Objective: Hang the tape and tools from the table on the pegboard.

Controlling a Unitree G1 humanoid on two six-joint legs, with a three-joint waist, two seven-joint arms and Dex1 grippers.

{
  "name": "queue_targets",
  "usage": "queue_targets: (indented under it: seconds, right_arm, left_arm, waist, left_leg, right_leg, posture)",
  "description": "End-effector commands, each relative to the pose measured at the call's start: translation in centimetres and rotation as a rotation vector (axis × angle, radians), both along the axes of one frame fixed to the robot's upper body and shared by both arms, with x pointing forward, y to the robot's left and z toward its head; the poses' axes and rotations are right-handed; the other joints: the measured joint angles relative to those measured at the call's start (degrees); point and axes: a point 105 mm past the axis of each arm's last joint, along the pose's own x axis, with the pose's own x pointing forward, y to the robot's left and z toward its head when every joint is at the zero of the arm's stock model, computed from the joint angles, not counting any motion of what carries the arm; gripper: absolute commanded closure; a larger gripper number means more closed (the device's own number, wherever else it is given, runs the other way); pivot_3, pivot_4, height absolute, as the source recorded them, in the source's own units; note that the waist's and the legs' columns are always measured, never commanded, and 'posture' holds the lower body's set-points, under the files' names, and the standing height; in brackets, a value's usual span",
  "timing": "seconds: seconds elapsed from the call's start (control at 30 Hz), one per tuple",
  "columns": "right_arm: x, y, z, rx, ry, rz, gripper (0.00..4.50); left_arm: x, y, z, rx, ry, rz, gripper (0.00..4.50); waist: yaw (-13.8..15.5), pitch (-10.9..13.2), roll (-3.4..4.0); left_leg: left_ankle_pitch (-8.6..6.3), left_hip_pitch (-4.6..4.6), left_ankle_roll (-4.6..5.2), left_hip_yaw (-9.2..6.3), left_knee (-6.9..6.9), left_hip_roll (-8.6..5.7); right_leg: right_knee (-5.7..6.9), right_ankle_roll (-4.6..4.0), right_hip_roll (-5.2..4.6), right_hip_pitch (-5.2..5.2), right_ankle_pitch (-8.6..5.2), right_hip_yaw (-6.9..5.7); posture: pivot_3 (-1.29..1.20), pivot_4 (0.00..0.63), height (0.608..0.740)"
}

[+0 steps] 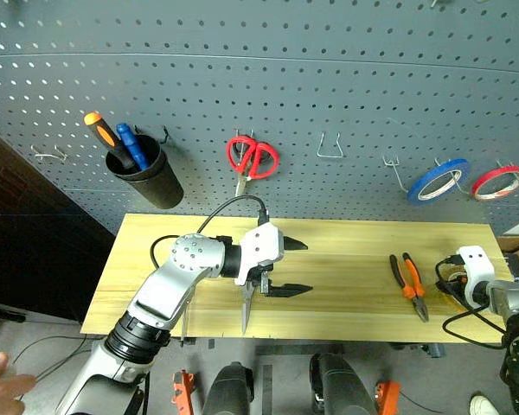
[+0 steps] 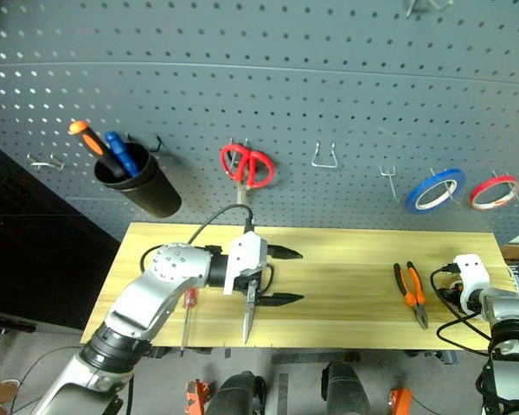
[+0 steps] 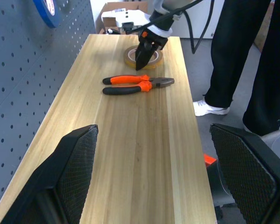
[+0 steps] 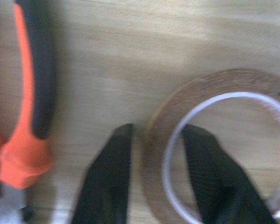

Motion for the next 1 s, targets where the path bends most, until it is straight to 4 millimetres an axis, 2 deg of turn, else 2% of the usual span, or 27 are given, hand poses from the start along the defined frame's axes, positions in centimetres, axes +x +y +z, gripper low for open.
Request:
queue_targets:
  seconds: [0.03, 0.13, 0.3, 0.37, 0.4, 0.53, 0.6, 0.73, 0.87, 1.0]
  right_arm:
    - [-1.2, -0.4, -0.8, -0.055, 0.017, -0.007, 4.05]
    - [-1.7, -0.3, -0.1, -0.043, -0.014, -0.009, 4.05]
    - [-3.1, -0.6, 3.6, -0.036, -0.119, -0.024, 4.05]
    - [-4.0, 0.0, 7.2, -0.104, -0.225, 0.002, 4.05]
    - [-4.4, 0.7, 8.8, -0.139, -0.277, 0.037, 4.05]
    - [-6.0, 4.0, 13.2, -0.247, -0.422, 0.135, 4.05]
    - [-6.9, 6.8, 15.1, -0.282, -0.513, 0.181, 4.05]
    - [-8.7, 13.5, 15.7, -0.352, -0.642, 0.292, 4.05]
    - [-7.5, 17.6, 17.8, -0.403, -0.823, 0.361, 4.05]
    - [-5.4, 19.3, 19.2, -0.463, -0.931, 0.421, 4.05]
  left_arm:
    - [-0.7, 0.4, 0.4, -0.027, -0.021, -0.041, 0.41]
    - [-0.8, 1.0, 0.2, -0.026, -0.034, -0.052, 0.41]
    - [-0.8, 1.3, 0.6, -0.056, -0.087, -0.067, 0.41]
    - [-0.7, 1.5, 1.1, -0.096, -0.049, -0.055, 0.41]
    - [-0.6, 1.6, 1.2, -0.105, -0.036, -0.045, 0.41]
    - [-0.1, 2.0, 1.1, -0.120, -0.039, -0.002, 0.41]
    - [0.1, 2.2, 1.4, -0.144, -0.058, 0.017, 0.41]
    - [1.2, 2.9, 2.4, -0.247, -0.111, 0.140, 0.41]
    - [2.3, 3.7, 2.8, -0.302, -0.155, 0.261, 0.41]
    - [2.1, 3.9, 2.4, -0.316, -0.162, 0.299, 0.41]
  waist:
    - [0.10, 0.00, 0.00]
    - [0.34, 0.00, 0.02]
    - [0.74, -0.03, 0.20]
    - [0.78, -0.03, 0.36]
    - [0.79, -0.05, 0.47]
    - [0.37, -0.08, 0.51]
    - [0.19, -0.08, 0.50]
    - [0.01, -0.08, 0.50]
    - [-0.41, -0.10, 0.46]
    - [-0.51, -0.12, 0.42]
  left_leg:
    - [0.00, -0.04, -0.01, -0.03, 0.00, 0.00]
    - [0.01, -0.12, -0.02, -0.15, -0.01, 0.01]
    - [0.01, -0.19, -0.02, -0.12, -0.02, 0.01]
    - [0.00, -0.21, 0.00, -0.11, -0.02, -0.01]
    - [0.00, -0.21, 0.01, -0.13, -0.02, 0.00]
    - [-0.04, -0.22, 0.06, -0.16, -0.04, -0.07]
    - [-0.05, -0.21, 0.08, -0.19, -0.05, -0.10]
    - [-0.01, -0.23, 0.01, -0.27, -0.07, -0.10]
    - [-0.01, -0.20, 0.01, -0.17, 0.01, -0.15]
    - [-0.01, -0.18, 0.02, -0.19, 0.05, -0.33]
  right_leg:
    - [-0.01, 0.00, 0.00, -0.02, 0.00, -0.01]
    - [-0.02, 0.00, -0.01, -0.05, 0.00, -0.04]
    - [-0.02, 0.02, -0.03, -0.13, -0.01, -0.10]
    - [0.00, 0.05, -0.06, -0.16, 0.00, -0.05]
    - [0.01, 0.05, -0.05, -0.17, -0.01, -0.05]
    - [0.06, 0.08, 0.04, -0.22, -0.03, -0.03]
    - [0.05, 0.08, 0.10, -0.21, -0.03, -0.03]
    - [0.05, 0.07, 0.15, -0.23, -0.04, -0.05]
    - [0.03, 0.16, 0.08, -0.23, 0.01, 0.13]
    - [0.06, 0.19, 0.12, -0.25, 0.05, 0.12]
  posture:
    - [0.00, 0.280, 0.740]
    - [0.00, 0.276, 0.740]
    - [-0.01, 0.268, 0.740]
    - [-0.02, 0.267, 0.740]
    - [-0.02, 0.266, 0.740]
    - [-0.04, 0.266, 0.740]
    - [-0.04, 0.265, 0.740]
    - [-0.06, 0.261, 0.740]
    - [-0.07, 0.253, 0.740]
    - [-0.07, 0.249, 0.740]
